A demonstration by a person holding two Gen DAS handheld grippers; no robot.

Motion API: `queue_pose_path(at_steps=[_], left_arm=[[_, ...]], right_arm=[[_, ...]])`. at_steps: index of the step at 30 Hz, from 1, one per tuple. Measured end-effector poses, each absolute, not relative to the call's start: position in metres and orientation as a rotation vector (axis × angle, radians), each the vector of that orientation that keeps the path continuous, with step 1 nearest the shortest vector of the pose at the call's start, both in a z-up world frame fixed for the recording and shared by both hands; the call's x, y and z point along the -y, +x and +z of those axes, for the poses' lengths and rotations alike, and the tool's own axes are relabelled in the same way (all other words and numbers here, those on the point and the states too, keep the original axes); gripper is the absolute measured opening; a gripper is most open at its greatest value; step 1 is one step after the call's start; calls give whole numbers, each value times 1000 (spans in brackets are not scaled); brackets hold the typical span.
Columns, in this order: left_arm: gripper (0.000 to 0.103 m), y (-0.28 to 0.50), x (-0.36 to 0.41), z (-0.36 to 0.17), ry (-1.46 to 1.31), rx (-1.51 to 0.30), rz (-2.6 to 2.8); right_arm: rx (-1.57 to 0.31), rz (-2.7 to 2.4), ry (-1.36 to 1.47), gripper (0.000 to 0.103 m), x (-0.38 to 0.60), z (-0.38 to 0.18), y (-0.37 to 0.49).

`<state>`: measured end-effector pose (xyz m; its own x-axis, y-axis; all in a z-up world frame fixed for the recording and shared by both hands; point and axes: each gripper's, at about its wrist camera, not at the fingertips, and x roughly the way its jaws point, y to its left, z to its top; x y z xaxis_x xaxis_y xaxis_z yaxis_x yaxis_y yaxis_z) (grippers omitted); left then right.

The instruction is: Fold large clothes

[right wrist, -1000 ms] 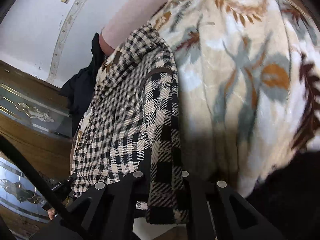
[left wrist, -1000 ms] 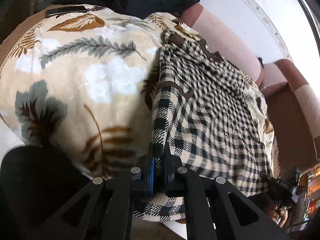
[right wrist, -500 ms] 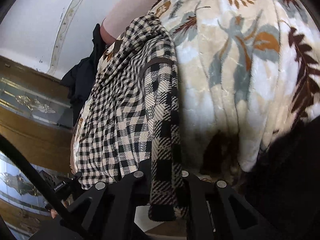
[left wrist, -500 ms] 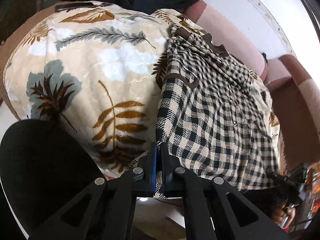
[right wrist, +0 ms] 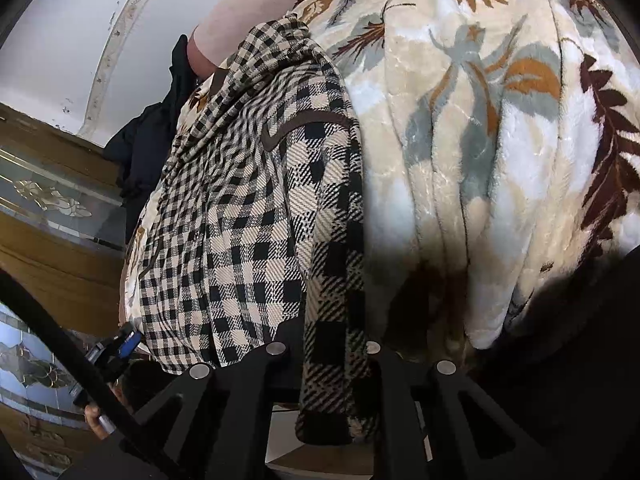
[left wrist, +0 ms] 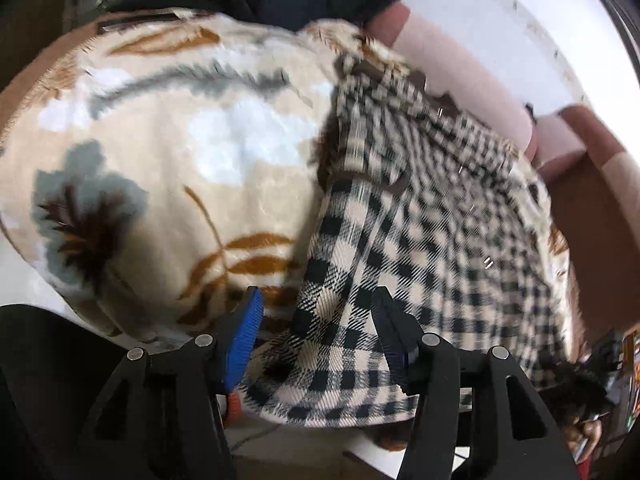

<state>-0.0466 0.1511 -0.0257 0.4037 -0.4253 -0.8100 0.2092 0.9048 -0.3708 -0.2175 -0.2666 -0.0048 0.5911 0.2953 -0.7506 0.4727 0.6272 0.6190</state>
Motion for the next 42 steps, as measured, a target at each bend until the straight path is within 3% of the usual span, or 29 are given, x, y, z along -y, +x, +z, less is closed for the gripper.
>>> queue_pose_path(at_steps=[5,7,16,24,32,42], left_arm=[[53,-58,-129,-47,-137,-1148,-460],[8,-62,-122,-46,-78,-1159,-484],[7,-42,-141,15,-322,-1126,-560],[7,63,-94,70,-345,-1035,-541],[7,162,-41,82,-283,-961,-471],[8,244,-5,45,-284,-977,-429]], right_arm=[[-971,-117,910,10,263,-4,-216],[-974,-107,908,10,262,-4,-215],[-885,-36,825,8,269,49,-180],[-780,-67,740,8,311,92,-70],[-781,-181,757,8,361,81,36],[-853,-248,822,10,416,25,96]])
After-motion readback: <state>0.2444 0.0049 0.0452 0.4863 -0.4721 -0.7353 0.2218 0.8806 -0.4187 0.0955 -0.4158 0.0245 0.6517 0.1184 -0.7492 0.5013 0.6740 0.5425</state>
